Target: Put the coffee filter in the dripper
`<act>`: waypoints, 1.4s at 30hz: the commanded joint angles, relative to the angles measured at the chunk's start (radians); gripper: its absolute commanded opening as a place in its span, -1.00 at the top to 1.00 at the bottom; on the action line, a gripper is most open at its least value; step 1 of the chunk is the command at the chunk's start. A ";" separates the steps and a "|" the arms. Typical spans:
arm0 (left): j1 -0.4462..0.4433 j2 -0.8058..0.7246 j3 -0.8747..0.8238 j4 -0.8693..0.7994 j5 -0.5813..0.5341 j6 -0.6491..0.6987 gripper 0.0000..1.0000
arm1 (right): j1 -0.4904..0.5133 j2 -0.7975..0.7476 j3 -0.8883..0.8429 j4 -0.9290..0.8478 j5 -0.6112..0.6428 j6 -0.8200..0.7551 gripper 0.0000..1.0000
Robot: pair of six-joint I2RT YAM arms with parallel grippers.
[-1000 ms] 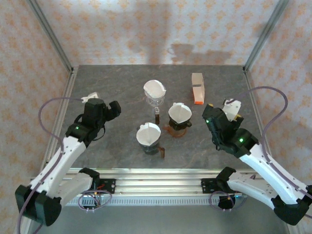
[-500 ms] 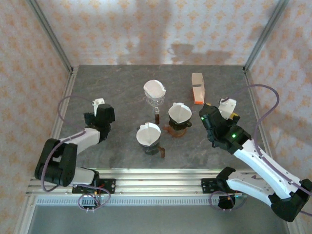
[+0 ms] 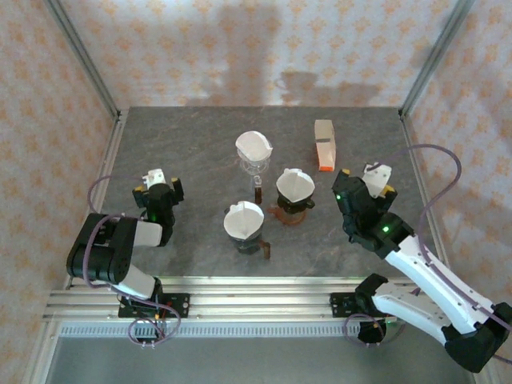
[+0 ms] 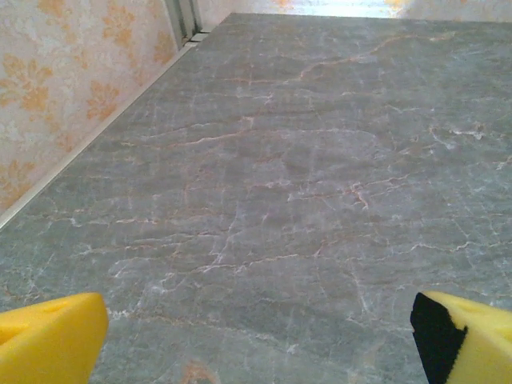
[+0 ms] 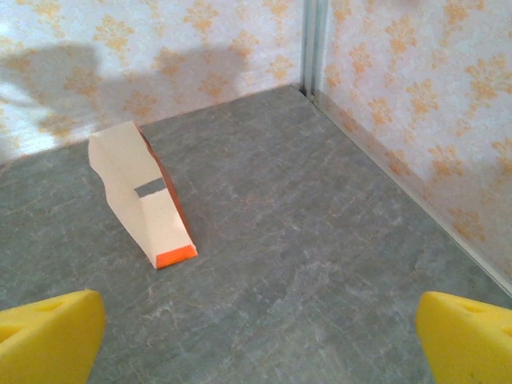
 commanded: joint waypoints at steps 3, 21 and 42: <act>-0.009 -0.013 0.049 -0.010 0.019 0.012 -1.00 | -0.079 0.029 -0.051 0.231 -0.084 -0.120 -0.99; -0.009 0.006 0.036 0.047 0.030 0.028 -1.00 | -0.518 0.516 -0.373 1.117 -0.318 -0.414 -0.99; -0.012 0.009 0.039 0.043 0.049 0.040 -1.00 | -0.586 0.685 -0.418 1.340 -0.549 -0.389 -0.99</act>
